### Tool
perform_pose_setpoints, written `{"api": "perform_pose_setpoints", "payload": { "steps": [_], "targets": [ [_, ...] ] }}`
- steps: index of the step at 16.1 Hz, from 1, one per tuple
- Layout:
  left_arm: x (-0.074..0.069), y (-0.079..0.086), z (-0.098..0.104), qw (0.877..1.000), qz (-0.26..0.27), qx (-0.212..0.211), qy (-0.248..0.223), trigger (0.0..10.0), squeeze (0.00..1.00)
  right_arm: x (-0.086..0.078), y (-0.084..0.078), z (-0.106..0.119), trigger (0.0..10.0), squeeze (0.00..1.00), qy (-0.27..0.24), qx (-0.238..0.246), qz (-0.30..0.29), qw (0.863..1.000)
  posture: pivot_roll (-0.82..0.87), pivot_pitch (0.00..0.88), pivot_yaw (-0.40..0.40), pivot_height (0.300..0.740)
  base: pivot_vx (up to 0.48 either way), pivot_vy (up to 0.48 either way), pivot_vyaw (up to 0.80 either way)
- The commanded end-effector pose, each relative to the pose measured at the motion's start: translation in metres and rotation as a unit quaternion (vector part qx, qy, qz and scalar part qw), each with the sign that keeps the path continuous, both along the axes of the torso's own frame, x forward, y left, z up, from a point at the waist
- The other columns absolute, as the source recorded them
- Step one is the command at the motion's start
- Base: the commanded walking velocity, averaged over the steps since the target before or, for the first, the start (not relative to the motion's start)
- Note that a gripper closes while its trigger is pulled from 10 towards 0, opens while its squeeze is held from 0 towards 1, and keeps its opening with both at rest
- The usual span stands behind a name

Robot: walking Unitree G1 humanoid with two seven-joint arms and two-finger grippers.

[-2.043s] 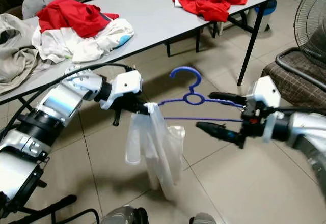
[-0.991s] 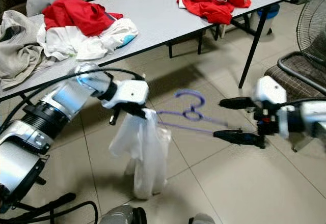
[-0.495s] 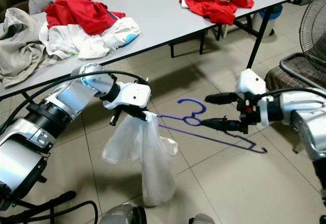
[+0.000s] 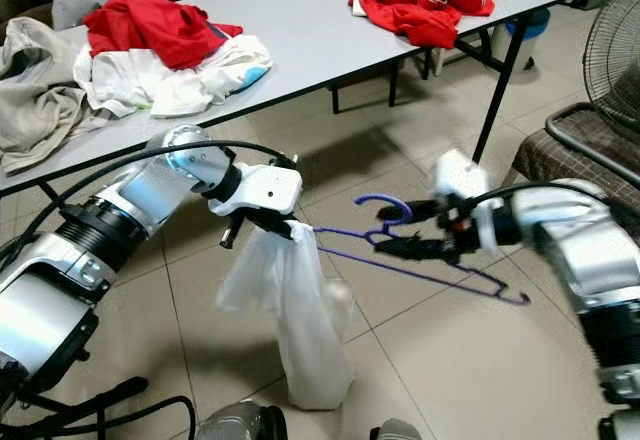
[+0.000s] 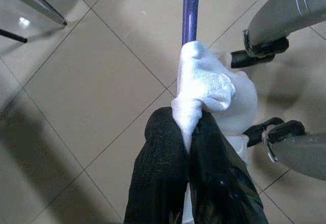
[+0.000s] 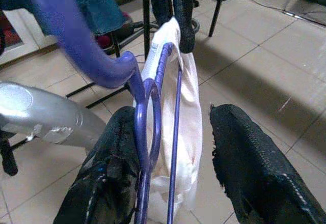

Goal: Hang hanger

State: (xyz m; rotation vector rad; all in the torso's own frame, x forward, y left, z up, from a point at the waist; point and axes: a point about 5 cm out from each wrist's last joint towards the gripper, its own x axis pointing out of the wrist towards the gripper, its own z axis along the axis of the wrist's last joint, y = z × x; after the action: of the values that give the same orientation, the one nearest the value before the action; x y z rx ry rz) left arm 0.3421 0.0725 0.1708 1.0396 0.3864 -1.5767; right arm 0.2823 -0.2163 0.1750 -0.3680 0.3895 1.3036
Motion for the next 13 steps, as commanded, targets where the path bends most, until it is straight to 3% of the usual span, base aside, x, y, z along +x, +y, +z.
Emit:
{"api": "perform_pose_setpoints", "payload": {
  "steps": [1, 2, 3, 5, 6, 7, 12, 13],
  "targets": [
    [0.004, 0.000, 0.010, 1.000, -0.002, 0.004, -0.018, 0.0, 0.00, 0.005, 0.004, 0.005, 10.0, 0.00, -0.015, -0.006, 0.004, 1.000, -0.20, 0.000, 0.102, 0.740, 0.000, 0.000, 0.00],
    [0.004, -0.001, 0.011, 1.000, -0.004, 0.003, -0.019, 0.0, 0.00, 0.009, 0.007, 0.001, 7.8, 0.00, -0.011, -0.010, -0.008, 1.000, -0.20, 0.000, 0.102, 0.740, 0.000, 0.000, 0.00],
    [0.003, -0.001, 0.011, 1.000, -0.005, 0.003, -0.018, 0.0, 0.00, 0.010, 0.007, -0.001, 7.8, 0.00, -0.009, -0.012, -0.012, 1.000, -0.20, 0.000, 0.102, 0.740, 0.000, 0.000, 0.00],
    [0.003, -0.003, 0.012, 1.000, -0.008, 0.001, -0.018, 0.0, 0.00, 0.012, 0.010, -0.006, 4.4, 0.00, 0.002, -0.017, -0.017, 1.000, -0.20, 0.000, 0.102, 0.740, 0.000, 0.000, 0.00],
    [0.003, -0.003, 0.012, 1.000, -0.008, -0.001, -0.017, 0.0, 0.00, 0.013, 0.010, -0.008, 3.2, 0.00, 0.004, -0.018, -0.019, 1.000, -0.20, 0.000, 0.102, 0.740, 0.000, 0.000, 0.00],
    [0.003, -0.004, 0.013, 1.000, -0.009, -0.002, -0.017, 0.0, 0.00, 0.013, 0.011, -0.009, 0.0, 0.00, 0.005, -0.019, -0.021, 1.000, -0.20, 0.000, 0.102, 0.740, 0.000, 0.000, 0.00],
    [0.003, 0.000, 0.016, 1.000, 0.001, -0.012, -0.016, 0.0, 0.00, 0.016, 0.009, -0.011, 0.0, 0.00, 0.000, 0.003, -0.048, 0.999, -0.20, 0.000, 0.099, 0.740, 0.000, 0.000, 0.00],
    [0.002, 0.000, 0.017, 0.999, -0.003, -0.033, -0.008, 0.0, 0.00, 0.014, 0.009, -0.010, 0.0, 0.00, -0.005, 0.020, -0.052, 0.998, -0.20, 0.000, 0.099, 0.740, 0.000, 0.000, 0.00]
  ]
}}
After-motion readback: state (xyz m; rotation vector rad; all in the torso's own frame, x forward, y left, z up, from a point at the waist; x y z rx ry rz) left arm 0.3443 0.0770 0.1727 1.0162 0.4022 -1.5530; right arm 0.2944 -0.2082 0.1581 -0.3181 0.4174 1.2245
